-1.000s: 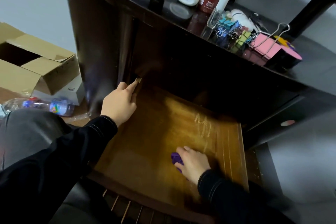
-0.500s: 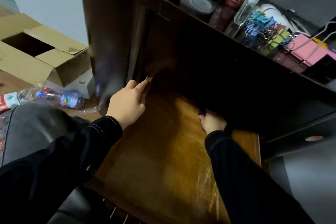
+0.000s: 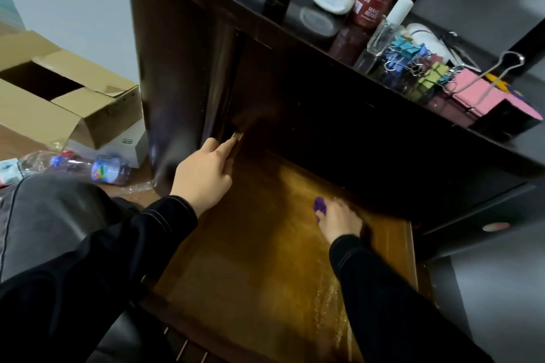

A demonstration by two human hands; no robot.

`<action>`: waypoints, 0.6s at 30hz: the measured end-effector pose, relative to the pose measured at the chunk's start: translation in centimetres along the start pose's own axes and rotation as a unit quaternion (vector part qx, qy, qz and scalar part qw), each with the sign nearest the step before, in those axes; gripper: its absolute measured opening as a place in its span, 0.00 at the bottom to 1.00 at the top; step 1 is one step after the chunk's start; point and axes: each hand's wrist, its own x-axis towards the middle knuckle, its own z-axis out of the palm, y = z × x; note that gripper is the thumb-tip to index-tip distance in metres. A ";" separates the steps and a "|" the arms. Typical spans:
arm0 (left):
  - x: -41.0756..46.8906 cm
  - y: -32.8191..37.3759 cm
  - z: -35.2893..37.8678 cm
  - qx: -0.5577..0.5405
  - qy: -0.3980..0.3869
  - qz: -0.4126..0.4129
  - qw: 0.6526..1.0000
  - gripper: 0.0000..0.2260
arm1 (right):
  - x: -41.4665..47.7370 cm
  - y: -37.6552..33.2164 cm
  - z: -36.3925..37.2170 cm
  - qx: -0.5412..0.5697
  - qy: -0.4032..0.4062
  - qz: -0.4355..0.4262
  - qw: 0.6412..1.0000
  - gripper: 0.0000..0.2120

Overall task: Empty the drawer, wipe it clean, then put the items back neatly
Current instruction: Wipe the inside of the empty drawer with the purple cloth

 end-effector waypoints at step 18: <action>-0.2 0.3 -0.3 -0.009 0.003 0.000 1.000 0.23 | -6.8 1.0 1.1 -0.027 -0.047 -0.078 0.995 0.16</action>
